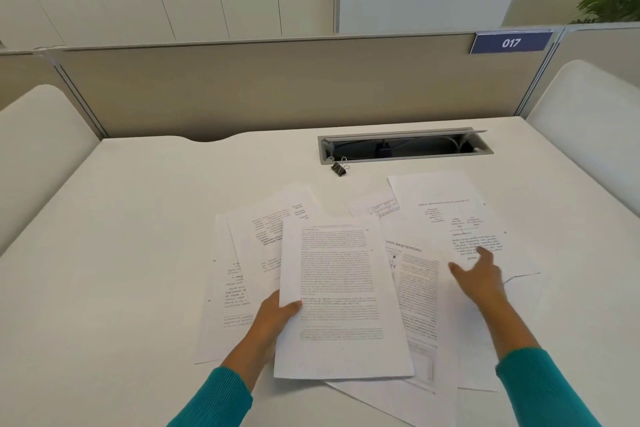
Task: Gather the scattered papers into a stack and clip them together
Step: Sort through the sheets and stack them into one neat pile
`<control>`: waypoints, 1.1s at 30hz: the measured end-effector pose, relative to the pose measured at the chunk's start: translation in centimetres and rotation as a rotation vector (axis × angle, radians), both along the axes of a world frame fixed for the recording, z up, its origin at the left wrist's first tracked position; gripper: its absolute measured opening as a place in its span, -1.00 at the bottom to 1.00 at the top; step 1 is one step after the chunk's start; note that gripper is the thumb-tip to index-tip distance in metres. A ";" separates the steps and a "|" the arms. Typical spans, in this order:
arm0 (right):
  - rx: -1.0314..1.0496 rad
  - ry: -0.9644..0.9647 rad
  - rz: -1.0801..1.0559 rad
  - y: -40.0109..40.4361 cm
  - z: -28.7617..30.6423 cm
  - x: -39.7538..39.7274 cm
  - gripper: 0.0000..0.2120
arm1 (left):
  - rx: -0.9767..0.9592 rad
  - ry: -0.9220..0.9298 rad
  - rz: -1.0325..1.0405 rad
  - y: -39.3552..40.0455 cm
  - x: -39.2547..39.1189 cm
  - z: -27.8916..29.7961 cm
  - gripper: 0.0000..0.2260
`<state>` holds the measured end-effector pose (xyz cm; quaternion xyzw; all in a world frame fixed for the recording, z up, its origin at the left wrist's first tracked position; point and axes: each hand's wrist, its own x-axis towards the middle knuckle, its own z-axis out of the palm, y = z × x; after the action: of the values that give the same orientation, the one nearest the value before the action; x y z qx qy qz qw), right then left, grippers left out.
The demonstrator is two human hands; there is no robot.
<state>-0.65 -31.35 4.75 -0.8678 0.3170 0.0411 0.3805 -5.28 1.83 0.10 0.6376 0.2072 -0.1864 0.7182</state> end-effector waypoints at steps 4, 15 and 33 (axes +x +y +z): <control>0.089 0.119 -0.034 -1.7 -0.1 -0.3 -0.44 | 0.027 -0.002 0.011 -0.1 -0.2 -0.3 -0.80; 0.355 0.111 0.087 1.0 0.5 -0.7 -0.59 | 0.052 -0.010 0.016 -0.2 -0.4 -0.2 -0.70; 0.407 0.070 0.045 2.4 -0.4 -0.5 -0.51 | 0.082 -0.013 0.015 -0.5 -0.6 0.2 -0.67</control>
<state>-1.12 -28.95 4.30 -0.7778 0.2956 0.1429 0.5359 -5.92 1.29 0.27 0.6660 0.2147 -0.1682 0.6943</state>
